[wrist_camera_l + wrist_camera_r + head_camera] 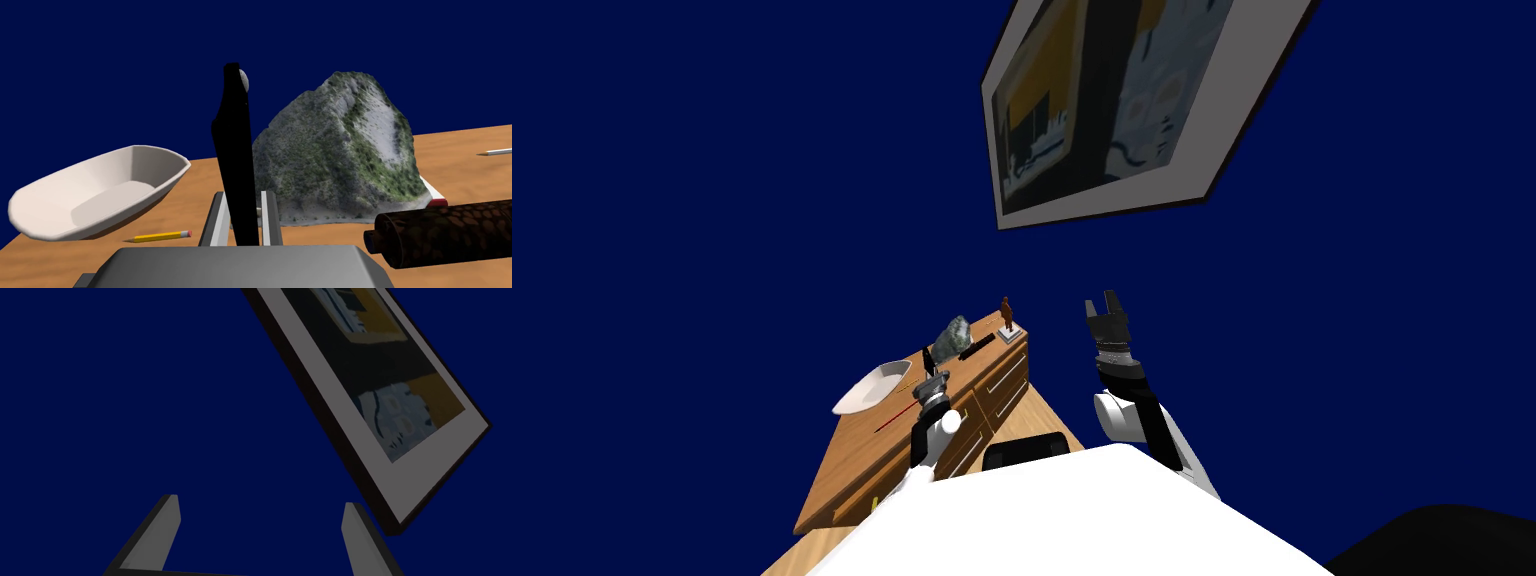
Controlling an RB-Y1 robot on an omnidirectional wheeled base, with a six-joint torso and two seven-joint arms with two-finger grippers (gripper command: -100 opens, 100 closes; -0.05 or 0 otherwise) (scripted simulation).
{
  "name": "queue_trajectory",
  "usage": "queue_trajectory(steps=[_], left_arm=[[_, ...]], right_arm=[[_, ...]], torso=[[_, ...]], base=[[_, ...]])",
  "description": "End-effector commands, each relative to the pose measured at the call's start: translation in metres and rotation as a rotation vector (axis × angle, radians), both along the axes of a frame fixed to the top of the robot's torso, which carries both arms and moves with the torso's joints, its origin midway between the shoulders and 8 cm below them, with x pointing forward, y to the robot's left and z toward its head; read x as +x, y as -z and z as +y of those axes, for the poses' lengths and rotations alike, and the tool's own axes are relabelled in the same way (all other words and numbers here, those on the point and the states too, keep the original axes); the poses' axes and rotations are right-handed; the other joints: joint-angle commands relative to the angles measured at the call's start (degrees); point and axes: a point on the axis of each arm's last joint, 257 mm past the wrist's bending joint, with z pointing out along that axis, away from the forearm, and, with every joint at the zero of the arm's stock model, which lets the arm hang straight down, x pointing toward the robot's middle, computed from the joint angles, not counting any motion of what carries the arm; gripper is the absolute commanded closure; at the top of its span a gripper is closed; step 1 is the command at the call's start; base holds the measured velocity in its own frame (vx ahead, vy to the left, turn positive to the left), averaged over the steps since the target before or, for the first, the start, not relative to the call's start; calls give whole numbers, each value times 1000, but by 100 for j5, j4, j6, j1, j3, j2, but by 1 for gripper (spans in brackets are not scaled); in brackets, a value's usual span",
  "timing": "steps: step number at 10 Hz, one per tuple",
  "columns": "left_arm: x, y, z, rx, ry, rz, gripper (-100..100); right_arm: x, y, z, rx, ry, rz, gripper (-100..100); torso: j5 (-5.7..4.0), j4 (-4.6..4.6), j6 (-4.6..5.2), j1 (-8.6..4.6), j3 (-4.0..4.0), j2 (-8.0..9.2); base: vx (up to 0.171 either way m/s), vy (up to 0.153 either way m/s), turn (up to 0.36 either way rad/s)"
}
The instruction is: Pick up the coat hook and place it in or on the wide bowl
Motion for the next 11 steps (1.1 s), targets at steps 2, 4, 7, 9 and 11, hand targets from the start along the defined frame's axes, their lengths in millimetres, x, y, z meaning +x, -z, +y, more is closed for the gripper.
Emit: queue_trajectory(steps=[2, 4, 7, 9, 11], left_arm=[[3, -3, 14, 49, 11, 18, 100], [6, -6, 30, 73, 7, 31, 100], [11, -14, 64, 77, -20, 33, 100], [13, -23, 92, 66, -52, 21, 100], [11, -35, 121, 51, -94, -5, 100]], right_arm=[[0, 0, 0, 0, 0, 0, 0], [0, 0, 0, 0, 0, 0, 0], [0, 0, 0, 0, 0, 0, 0], [0, 0, 0, 0, 0, 0, 0], [0, 0, 0, 0, 0, 0, 0]], torso=[[3, -1, -1, -6, 11, 24], [8, 1, -11, 33, 27, 54], [7, 0, -18, 68, 20, 40], [6, -3, -16, 75, 6, 13], [6, -8, -18, 83, -12, -22]], base=[[-231, -4, -156], [-243, 91, -161], [-184, 122, -168], [-115, 138, -150], [-12, 153, -87]])
